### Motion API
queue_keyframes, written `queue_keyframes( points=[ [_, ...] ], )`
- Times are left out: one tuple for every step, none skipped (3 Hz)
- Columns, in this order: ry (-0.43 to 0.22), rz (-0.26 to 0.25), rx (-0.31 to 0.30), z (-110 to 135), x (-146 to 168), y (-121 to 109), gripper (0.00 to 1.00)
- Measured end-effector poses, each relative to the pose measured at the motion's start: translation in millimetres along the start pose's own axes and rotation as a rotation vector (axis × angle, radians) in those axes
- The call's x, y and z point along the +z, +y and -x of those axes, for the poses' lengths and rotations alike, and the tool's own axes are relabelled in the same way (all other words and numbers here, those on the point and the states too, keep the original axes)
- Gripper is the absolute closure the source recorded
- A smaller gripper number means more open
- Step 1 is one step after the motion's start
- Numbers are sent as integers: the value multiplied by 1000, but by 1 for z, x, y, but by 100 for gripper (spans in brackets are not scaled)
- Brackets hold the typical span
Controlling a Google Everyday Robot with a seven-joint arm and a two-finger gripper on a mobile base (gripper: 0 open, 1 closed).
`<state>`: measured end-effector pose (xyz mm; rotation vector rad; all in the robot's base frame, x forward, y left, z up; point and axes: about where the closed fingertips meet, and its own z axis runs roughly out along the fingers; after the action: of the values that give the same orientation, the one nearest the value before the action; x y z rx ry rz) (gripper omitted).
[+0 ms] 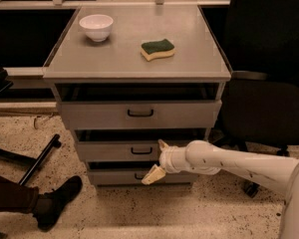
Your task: Open middle drawer
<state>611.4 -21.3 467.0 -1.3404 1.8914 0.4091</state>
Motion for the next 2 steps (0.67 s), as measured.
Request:
queue_keyframes(
  points=[
    [0, 0, 0, 0, 0, 0, 0],
    [-25, -38, 28, -5, 8, -23, 0]
  ],
)
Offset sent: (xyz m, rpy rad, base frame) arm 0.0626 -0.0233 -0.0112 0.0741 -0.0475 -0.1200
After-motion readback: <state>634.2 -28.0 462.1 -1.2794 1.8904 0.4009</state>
